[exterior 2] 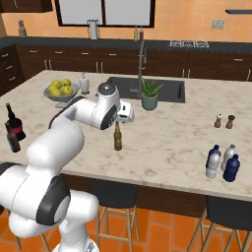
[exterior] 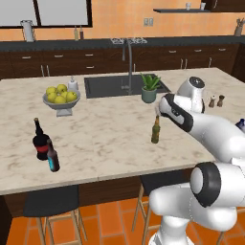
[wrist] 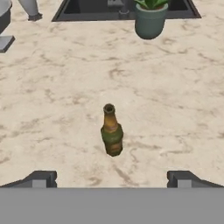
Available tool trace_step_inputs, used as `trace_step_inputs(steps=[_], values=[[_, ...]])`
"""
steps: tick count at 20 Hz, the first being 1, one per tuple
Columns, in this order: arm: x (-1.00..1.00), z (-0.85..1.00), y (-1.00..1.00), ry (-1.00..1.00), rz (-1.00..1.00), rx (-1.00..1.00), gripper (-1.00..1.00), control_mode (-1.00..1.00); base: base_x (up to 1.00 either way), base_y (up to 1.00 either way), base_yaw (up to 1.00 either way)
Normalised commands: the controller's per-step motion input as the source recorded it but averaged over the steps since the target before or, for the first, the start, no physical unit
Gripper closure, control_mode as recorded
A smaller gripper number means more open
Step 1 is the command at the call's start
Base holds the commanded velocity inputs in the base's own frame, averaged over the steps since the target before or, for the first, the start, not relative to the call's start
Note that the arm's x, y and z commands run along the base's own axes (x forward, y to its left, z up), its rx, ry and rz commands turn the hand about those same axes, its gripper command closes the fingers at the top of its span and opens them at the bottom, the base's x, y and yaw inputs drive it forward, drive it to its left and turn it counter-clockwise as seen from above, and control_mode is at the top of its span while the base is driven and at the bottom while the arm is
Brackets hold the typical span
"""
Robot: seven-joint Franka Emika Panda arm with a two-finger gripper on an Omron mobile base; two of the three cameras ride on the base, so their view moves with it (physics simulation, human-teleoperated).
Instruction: Move the plastic bottles in the middle to the plastics group, and the glass bottles in the middle to the glass group.
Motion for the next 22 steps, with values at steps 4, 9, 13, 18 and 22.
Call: trace_step_inputs(steps=[4,9,13,18,22], values=[[0.35,-0.01,0.36,0.01,0.07,0.01,-1.0,-1.0,0.0,0.0,0.0],[0.09,-0.18,0.16,0.13,0.0,-0.03,-1.0,-1.0,0.0,0.0,0.0],[0.2,-0.56,-0.17,0.04,0.0,-0.15,-1.0,-1.0,0.0,0.0,0.0],[0.26,-0.41,-0.26,0.03,0.0,-0.02,-1.0,-1.0,0.0,0.0,0.0],[0.35,-0.25,-0.02,0.03,0.01,0.05,-1.0,-1.0,0.0,0.0,0.0]])
